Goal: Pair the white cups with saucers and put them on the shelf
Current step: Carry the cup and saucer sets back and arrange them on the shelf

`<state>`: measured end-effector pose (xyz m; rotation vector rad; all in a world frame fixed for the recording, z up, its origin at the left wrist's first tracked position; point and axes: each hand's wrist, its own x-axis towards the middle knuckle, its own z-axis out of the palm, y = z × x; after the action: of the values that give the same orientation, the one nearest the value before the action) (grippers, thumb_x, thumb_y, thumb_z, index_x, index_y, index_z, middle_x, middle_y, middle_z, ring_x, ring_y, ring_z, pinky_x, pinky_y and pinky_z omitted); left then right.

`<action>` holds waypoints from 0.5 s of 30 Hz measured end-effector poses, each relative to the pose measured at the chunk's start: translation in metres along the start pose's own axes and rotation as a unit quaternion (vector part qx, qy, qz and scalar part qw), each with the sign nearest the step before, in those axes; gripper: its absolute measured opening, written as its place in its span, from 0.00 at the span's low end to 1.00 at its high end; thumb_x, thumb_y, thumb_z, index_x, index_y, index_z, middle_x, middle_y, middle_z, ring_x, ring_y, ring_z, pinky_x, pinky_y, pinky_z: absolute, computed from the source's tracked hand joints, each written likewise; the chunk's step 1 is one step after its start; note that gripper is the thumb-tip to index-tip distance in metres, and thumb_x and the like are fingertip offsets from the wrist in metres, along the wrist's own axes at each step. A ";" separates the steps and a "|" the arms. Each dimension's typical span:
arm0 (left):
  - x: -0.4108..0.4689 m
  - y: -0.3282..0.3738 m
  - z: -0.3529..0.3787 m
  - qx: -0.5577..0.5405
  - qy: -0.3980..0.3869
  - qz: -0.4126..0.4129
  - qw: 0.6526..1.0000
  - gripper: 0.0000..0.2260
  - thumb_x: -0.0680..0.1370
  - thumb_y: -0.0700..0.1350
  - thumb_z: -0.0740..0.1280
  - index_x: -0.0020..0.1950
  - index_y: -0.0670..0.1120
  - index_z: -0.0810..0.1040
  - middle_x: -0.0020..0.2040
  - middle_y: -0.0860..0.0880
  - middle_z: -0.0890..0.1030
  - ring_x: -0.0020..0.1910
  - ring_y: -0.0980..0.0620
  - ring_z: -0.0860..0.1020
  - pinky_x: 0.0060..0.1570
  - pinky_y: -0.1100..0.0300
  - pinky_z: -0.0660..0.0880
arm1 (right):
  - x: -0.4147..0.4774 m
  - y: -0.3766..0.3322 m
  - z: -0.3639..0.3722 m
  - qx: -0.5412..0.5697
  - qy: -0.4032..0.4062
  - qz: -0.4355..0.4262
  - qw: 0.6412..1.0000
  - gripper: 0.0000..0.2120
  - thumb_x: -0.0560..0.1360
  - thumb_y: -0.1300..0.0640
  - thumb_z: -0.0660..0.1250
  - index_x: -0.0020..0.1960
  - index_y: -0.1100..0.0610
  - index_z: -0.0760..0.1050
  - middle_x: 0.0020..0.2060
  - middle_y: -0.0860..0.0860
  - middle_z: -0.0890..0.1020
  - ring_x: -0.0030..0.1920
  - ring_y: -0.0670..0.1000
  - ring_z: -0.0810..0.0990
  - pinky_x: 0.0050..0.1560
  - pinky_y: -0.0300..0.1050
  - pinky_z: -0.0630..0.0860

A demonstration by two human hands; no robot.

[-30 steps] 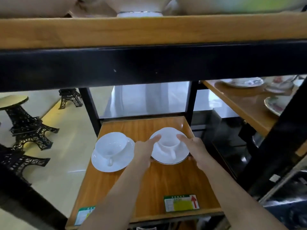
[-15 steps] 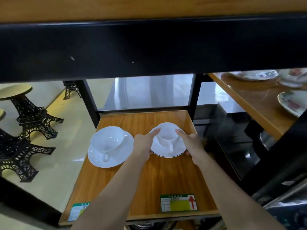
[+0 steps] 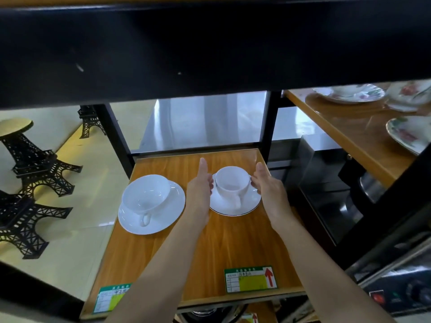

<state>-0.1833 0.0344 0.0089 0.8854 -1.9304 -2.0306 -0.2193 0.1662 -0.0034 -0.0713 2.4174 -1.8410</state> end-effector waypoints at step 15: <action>-0.024 0.024 -0.050 0.015 0.142 0.217 0.966 0.18 0.79 0.57 0.60 0.48 0.42 0.77 0.38 0.48 0.69 0.42 0.57 0.71 0.44 0.62 0.68 | -0.026 -0.022 0.020 0.020 0.085 -0.120 0.989 0.16 0.78 0.43 0.57 0.61 0.50 0.72 0.57 0.48 0.78 0.54 0.44 0.76 0.47 0.30 0.69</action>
<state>-0.1429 0.0026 0.0403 0.6435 -1.8056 -1.5362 -0.1917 0.1441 0.0141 -0.2212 2.5821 -2.0754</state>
